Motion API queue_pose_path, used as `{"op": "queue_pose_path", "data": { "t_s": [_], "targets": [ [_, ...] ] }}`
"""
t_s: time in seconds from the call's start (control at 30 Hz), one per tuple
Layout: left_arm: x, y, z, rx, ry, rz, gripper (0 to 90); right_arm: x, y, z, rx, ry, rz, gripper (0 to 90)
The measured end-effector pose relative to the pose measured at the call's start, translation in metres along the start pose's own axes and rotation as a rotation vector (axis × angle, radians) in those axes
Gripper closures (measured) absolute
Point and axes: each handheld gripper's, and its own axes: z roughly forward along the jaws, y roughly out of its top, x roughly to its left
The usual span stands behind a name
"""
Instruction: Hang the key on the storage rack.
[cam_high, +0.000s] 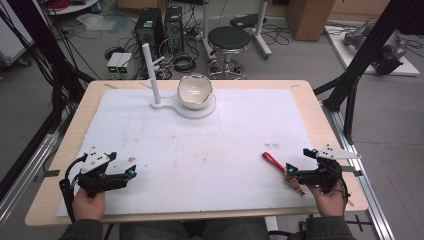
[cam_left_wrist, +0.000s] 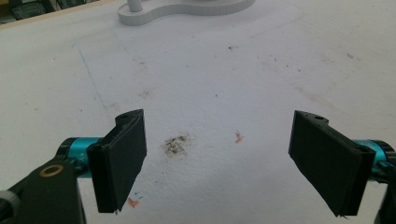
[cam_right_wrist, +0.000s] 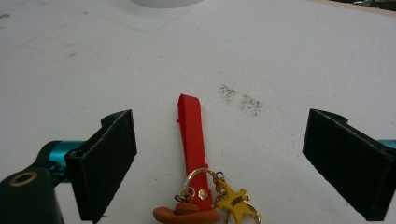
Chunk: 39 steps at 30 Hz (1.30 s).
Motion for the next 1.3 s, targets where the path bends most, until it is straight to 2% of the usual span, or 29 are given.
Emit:
{"op": "queue_pose_path", "data": {
  "t_s": [0.77, 1.0, 1.17, 1.3],
  "targets": [
    [0.000, -0.001, -0.001, -0.005, -0.009, 0.009, 19.6, 0.004, 0.007, 0.000, 0.009, 0.023, -0.020, 9.0],
    [0.000, -0.002, -0.003, -0.011, -0.004, 0.009, 19.6, 0.005, 0.015, -0.002, 0.031, 0.032, -0.052, 9.0],
    [-0.001, -0.002, -0.002, -0.013, -0.007, 0.009, 19.7, 0.005, 0.022, 0.002, 0.071, 0.031, -0.071, 9.1],
    [-0.001, -0.001, -0.001, -0.010, -0.011, 0.011, 19.6, 0.006, 0.029, 0.012, 0.134, 0.027, -0.105, 9.5]
  ]
}}
